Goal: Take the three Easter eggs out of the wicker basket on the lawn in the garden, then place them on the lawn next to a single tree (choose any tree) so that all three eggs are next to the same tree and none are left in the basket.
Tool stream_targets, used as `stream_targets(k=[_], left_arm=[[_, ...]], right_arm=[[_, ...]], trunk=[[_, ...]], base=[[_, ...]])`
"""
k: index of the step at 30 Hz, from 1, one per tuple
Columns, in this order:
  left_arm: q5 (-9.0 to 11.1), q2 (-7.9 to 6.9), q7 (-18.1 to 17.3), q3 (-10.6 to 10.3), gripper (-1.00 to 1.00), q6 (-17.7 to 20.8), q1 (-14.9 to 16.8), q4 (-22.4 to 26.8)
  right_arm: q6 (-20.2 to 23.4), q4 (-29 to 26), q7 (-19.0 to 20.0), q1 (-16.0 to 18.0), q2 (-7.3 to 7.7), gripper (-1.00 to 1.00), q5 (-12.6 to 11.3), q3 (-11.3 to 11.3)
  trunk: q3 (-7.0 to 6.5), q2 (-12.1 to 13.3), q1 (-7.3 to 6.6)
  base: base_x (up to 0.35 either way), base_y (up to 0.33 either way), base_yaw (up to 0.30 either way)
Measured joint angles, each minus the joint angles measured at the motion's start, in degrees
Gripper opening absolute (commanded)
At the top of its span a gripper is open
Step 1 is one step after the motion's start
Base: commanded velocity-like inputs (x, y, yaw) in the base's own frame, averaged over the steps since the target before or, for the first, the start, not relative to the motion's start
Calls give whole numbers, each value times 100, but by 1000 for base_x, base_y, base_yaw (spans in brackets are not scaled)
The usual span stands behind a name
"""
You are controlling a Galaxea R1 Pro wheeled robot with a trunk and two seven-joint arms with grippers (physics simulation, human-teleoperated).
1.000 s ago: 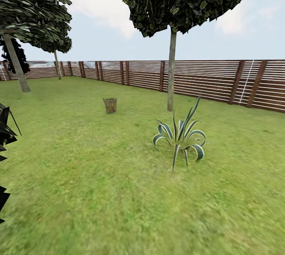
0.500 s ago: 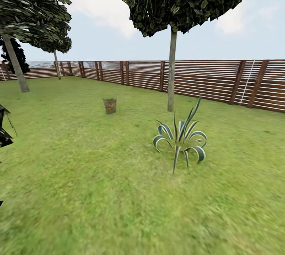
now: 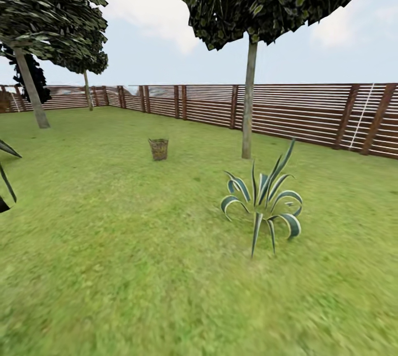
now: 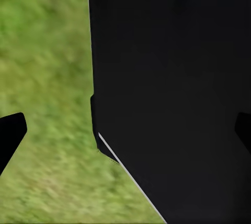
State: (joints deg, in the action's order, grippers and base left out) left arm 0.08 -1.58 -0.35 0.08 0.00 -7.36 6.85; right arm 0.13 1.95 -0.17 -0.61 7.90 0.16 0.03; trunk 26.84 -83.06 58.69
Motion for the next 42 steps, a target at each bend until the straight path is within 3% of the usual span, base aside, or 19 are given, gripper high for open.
stream_targets(k=[17,28,42], left_arm=[[0,0,-4,0,100,0,0,0],[0,0,-3,0,100,0,1,-1],[0,0,1,0,100,0,0,0]], right_arm=[[3,0,-6,0,0,100,0,-14],[2,-1,1,-1,9,100,0,-4],[1,0,-5,0,9,100,-13,-29]], trunk=[[0,0,0],[0,0,0],[0,0,0]], base=[[344,0,279],[344,0,51],[344,0,224]])
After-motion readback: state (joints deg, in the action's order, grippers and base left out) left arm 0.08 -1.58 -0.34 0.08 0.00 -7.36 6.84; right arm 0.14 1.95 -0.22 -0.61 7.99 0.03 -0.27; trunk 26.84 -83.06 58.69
